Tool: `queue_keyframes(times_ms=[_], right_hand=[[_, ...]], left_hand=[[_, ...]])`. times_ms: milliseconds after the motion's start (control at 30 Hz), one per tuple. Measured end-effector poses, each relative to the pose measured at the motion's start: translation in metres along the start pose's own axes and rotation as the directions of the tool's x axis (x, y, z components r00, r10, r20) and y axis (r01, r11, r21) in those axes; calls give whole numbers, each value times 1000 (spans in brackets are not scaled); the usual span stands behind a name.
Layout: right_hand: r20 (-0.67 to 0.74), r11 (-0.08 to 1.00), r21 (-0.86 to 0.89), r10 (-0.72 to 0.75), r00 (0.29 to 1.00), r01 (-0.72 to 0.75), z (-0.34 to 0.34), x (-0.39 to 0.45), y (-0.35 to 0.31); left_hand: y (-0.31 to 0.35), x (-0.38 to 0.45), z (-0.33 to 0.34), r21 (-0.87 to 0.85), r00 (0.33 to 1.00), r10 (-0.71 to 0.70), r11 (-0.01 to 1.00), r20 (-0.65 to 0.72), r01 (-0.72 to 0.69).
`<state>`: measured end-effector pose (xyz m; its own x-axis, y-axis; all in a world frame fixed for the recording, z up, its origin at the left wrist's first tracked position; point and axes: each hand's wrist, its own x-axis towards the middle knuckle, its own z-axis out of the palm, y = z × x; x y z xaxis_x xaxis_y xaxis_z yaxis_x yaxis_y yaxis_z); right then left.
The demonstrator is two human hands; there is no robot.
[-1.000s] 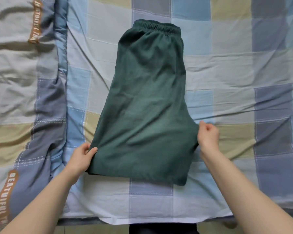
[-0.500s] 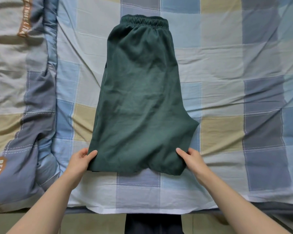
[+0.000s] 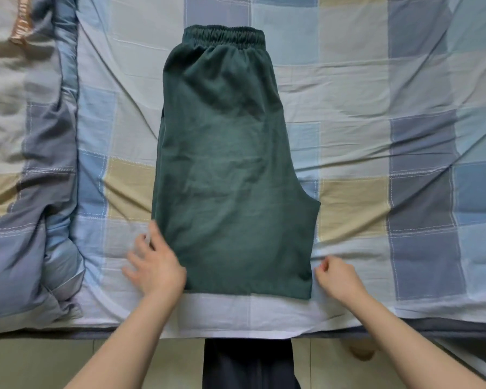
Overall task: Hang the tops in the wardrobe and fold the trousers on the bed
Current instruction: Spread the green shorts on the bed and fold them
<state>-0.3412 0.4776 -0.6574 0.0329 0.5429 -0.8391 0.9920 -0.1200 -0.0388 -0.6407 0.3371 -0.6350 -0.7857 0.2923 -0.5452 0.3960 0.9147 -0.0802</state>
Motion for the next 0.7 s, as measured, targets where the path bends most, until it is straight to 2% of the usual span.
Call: queue_keyframes(times_ms=[33,67,100,133,200,233,267,300,400,467,533,600,700], right_hand=[[-75,998,57,-14,997,18,-9,6,-6],[-157,985,165,-24,987,50,-18,13,-12],[-220,950,301,-21,975,88,-28,19,-21],[-242,886,448,-5,970,116,-37,27,-31],[-173,696,710,29,984,105,-54,37,-52],[-109,598,798,32,994,68,-62,40,-63],[-39,524,851,20,999,23,-68,44,-70],[27,496,868,-9,1000,-19,-73,46,-76],[132,616,787,-113,985,-34,-79,46,-76],[87,713,697,-185,979,73,-80,41,-75],[-15,777,566,-325,946,276,-81,32,-81],[-83,773,440,-471,878,456,-81,23,-91],[-98,746,260,-611,785,613,-80,14,-102]], left_hand=[[19,-10,-4,39,984,149,989,-100,-146],[37,-19,-5,38,923,338,941,-182,-337],[58,-27,-5,29,823,517,850,-235,-526],[79,-36,-2,-1,720,653,741,-233,-672],[123,-57,4,-94,569,821,563,-51,-821],[140,-68,11,-159,537,840,542,75,-825],[154,-77,20,-221,541,821,570,179,-791],[165,-83,27,-272,572,783,621,243,-735],[183,-86,41,-389,709,640,759,296,-522],[185,-86,45,-447,781,559,795,277,-410],[184,-90,45,-518,835,487,798,257,-307],[183,-93,46,-594,886,397,782,240,-189],[171,-86,44,-683,933,233,730,275,19]])
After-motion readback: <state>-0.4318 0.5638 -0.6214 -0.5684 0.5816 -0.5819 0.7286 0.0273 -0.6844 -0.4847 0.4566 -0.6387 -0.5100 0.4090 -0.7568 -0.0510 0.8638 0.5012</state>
